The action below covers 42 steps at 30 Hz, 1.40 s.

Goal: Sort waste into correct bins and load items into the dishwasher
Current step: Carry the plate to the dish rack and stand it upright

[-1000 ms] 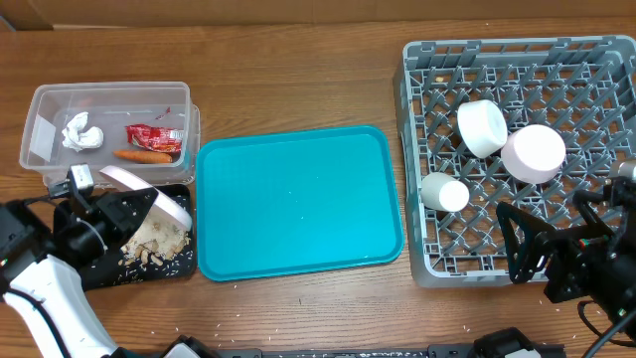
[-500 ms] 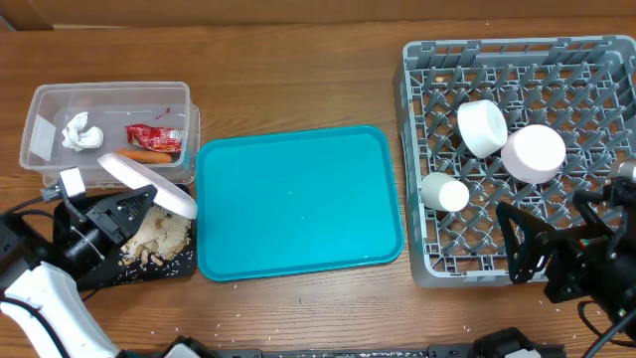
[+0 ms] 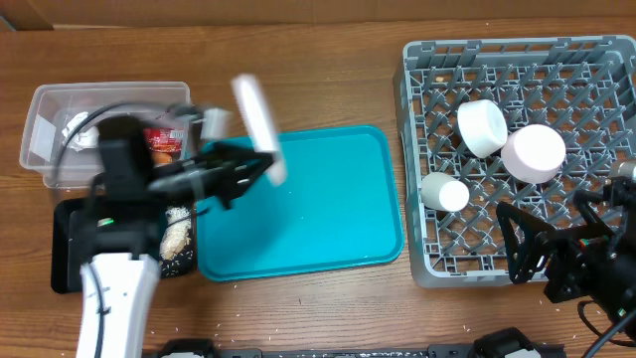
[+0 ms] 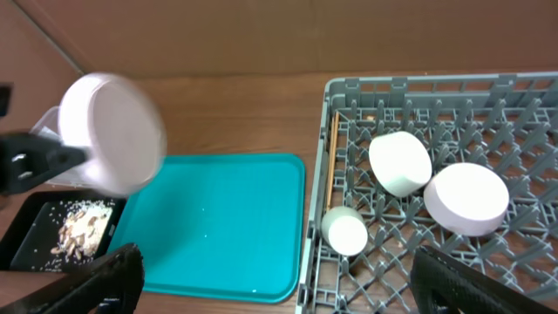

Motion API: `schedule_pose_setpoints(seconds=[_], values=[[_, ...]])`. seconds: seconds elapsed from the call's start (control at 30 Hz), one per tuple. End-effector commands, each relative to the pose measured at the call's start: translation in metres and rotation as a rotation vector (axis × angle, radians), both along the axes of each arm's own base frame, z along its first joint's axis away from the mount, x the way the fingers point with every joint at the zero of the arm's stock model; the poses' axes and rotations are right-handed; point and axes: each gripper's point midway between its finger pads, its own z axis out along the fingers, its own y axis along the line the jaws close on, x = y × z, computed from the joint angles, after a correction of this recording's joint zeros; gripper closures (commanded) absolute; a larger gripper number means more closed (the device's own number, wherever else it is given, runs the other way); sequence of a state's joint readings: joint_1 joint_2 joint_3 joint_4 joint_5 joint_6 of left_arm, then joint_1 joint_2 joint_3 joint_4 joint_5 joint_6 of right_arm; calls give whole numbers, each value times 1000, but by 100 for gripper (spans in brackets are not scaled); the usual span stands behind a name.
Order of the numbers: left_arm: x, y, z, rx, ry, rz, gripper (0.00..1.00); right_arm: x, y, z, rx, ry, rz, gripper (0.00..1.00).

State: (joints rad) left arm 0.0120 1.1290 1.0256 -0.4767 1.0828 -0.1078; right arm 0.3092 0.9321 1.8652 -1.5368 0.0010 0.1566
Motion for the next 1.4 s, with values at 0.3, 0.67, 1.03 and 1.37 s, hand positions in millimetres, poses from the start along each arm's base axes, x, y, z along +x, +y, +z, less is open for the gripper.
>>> schedule_pose_setpoints(seconds=[0.3,0.67,1.03,1.37], values=[[17,-193,29,-243,-135,-213,96,0,-1,2,1,-9,-4,0],[65,-240,-62,-301,111,-83,96,0,-1,2,1,-9,-4,0],[69,-238,-101,-214,177,-78,0,0,-1,2,1,-9,-4,0],[76,-180,-65,-38,151,19,0,0,-1,2,1,-9,-4,0]])
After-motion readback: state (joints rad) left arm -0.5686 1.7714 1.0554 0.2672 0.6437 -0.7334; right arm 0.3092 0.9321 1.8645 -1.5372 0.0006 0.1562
